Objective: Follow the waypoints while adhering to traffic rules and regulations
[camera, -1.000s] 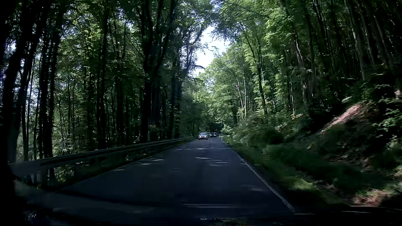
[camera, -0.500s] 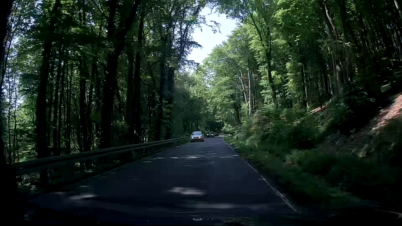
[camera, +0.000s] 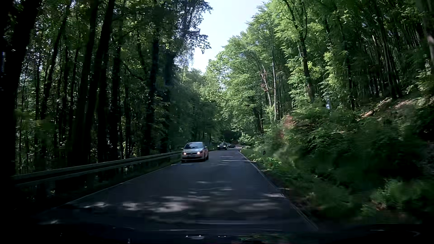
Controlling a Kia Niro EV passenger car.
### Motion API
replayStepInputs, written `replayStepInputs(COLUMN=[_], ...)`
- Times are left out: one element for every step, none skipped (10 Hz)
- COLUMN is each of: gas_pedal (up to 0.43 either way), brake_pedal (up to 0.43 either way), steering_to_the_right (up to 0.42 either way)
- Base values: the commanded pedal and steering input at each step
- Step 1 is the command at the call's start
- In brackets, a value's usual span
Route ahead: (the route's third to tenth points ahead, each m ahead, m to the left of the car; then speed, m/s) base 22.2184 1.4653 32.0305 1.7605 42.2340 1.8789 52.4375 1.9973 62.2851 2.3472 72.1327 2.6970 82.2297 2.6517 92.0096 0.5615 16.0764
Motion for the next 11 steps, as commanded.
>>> replayStepInputs(gas_pedal=[0.24,0.24,0.24,0.24,0.248,0.248,0.26,0.28,0.287,0.287,0.287], brake_pedal=[0.0,0.0,0.0,0.0,0.0,0.0,0.0,0.0,0.0,0.0,0.0], steering_to_the_right=[0.001,0.001,0.001,0.001,-0.001,-0.003,-0.003,-0.003,-0.003,-0.003,-0.003])
